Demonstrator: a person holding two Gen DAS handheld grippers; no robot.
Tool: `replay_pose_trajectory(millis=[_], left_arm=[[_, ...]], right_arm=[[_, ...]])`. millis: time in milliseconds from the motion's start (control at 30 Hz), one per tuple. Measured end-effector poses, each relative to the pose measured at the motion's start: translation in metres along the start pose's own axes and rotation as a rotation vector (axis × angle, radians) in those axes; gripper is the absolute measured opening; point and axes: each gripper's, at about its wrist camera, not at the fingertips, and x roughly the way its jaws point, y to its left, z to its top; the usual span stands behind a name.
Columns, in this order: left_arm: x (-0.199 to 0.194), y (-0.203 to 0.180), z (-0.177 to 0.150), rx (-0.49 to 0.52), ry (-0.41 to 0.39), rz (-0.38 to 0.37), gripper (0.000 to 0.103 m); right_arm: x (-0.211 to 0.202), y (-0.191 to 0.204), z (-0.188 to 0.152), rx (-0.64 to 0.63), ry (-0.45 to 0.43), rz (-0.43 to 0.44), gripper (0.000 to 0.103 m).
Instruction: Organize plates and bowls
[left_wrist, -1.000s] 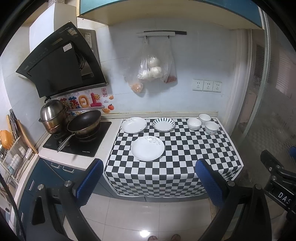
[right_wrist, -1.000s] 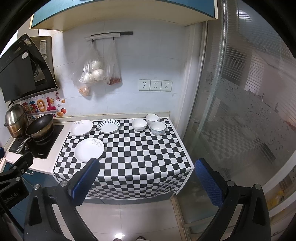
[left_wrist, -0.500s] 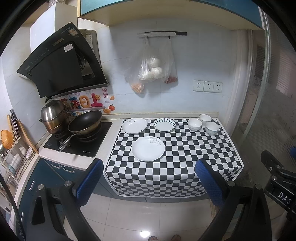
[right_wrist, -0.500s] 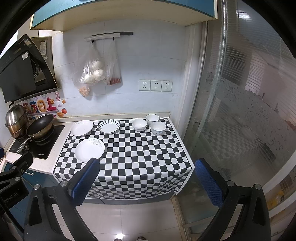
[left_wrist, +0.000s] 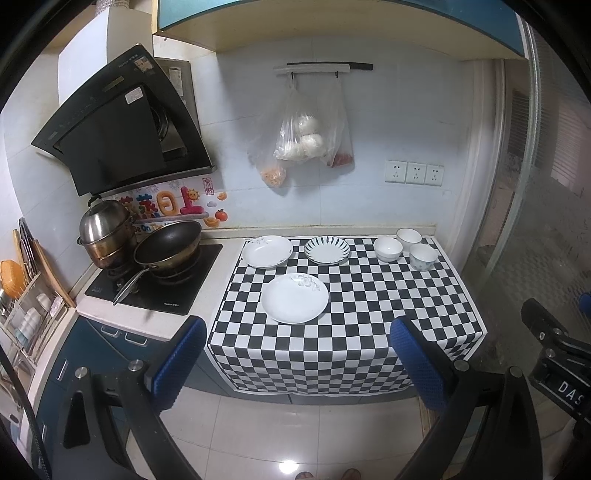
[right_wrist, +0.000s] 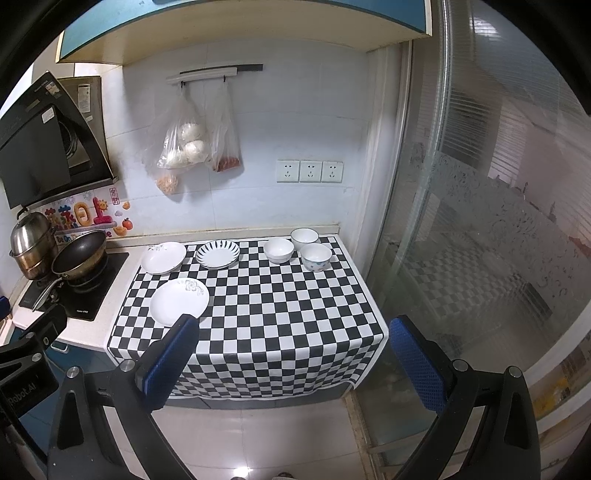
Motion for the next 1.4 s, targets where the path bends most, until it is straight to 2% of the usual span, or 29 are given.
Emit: replay_pose_trajectory(millis=[100, 200, 333, 533, 700, 933, 1100, 1200, 1400], left_arm=[[0.013, 0.003, 0.0, 0.003, 0.002, 0.0, 0.102], [0.041, 0.012, 0.002, 0.008, 0.02, 0.024, 0.102], [0.084, 0.028, 0.006, 0.004, 0.057, 0.053, 0.102], [0.141, 0.046, 0.013, -0.006, 0.103, 0.07, 0.102], [0.175, 0.054, 0.024, -0.005, 0.11, 0.084, 0.102], [0.243, 0.059, 0.039, -0.032, 0.157, 0.117, 0.102], [0.31, 0.052, 0.046, -0.043, 0.236, 0.156, 0.102], [0.352, 0.048, 0.048, -0.051, 0.304, 0.17, 0.102], [0.442, 0.05, 0.041, -0.072, 0.452, 0.187, 0.102]], right_arm=[[0.014, -0.001, 0.001, 0.047, 0.009, 0.035, 0.103], [0.038, 0.007, -0.001, 0.077, 0.006, 0.073, 0.103], [0.077, 0.028, -0.004, 0.068, 0.046, 0.106, 0.103], [0.141, 0.07, -0.001, 0.066, 0.097, 0.102, 0.103], [0.185, 0.095, 0.01, 0.049, 0.104, 0.083, 0.103], [0.268, 0.11, 0.022, 0.041, 0.154, 0.115, 0.103], [0.36, 0.116, 0.022, 0.029, 0.279, 0.193, 0.103], [0.427, 0.127, 0.02, -0.001, 0.381, 0.251, 0.103], [0.534, 0.159, 0.018, -0.075, 0.524, 0.337, 0.103]])
